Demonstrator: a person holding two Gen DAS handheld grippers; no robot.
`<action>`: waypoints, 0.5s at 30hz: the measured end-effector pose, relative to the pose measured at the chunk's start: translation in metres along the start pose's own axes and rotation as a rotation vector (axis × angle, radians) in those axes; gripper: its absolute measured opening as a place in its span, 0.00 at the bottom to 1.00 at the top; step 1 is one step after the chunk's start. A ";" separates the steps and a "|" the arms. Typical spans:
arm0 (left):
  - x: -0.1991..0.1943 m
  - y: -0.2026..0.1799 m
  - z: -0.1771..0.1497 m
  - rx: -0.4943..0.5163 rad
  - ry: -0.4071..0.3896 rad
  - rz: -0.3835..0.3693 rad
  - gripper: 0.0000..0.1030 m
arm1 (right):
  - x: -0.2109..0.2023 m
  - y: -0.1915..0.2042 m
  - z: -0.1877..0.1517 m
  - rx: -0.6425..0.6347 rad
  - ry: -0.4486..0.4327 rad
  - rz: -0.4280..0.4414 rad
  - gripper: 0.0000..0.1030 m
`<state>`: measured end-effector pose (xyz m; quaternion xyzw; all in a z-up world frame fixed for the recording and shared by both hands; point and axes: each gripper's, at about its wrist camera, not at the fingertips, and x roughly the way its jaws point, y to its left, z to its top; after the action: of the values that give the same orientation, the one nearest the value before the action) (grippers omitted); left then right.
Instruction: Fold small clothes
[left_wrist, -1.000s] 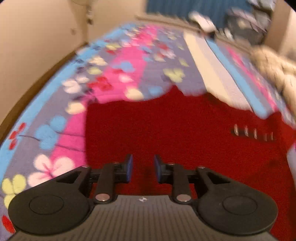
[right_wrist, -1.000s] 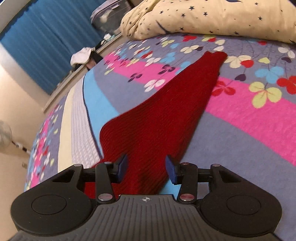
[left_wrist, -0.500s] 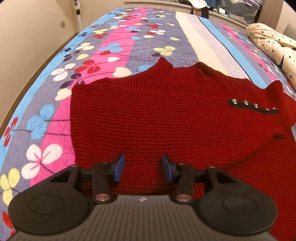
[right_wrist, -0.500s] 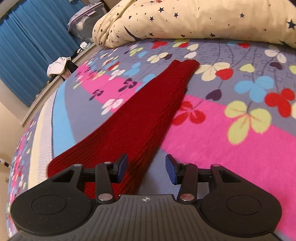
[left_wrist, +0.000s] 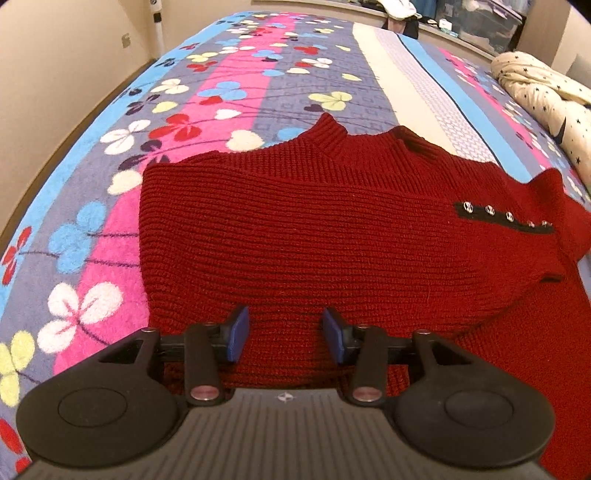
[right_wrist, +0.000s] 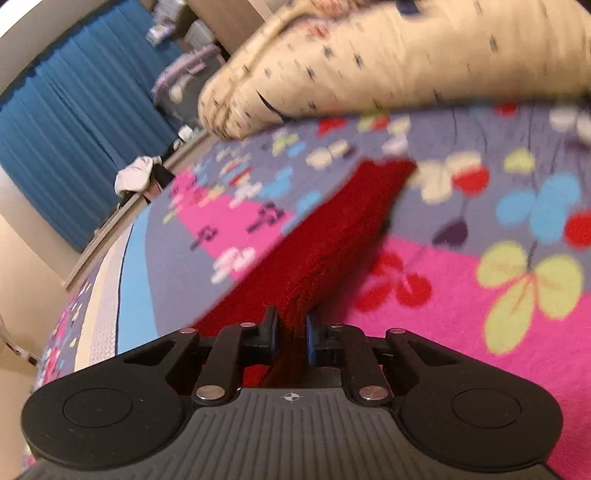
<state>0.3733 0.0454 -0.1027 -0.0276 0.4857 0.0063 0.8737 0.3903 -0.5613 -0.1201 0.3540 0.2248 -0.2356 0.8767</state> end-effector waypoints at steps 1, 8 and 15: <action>-0.002 0.003 0.001 -0.017 0.005 -0.006 0.48 | -0.009 0.013 0.001 -0.050 -0.028 -0.003 0.14; -0.028 0.050 0.020 -0.202 -0.047 -0.018 0.48 | -0.146 0.200 -0.085 -0.790 -0.233 0.435 0.14; -0.041 0.104 0.024 -0.418 -0.020 -0.142 0.48 | -0.187 0.232 -0.235 -1.126 0.368 0.651 0.22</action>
<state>0.3682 0.1509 -0.0591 -0.2424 0.4619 0.0456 0.8520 0.3225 -0.1952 -0.0483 -0.0728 0.3408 0.2579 0.9011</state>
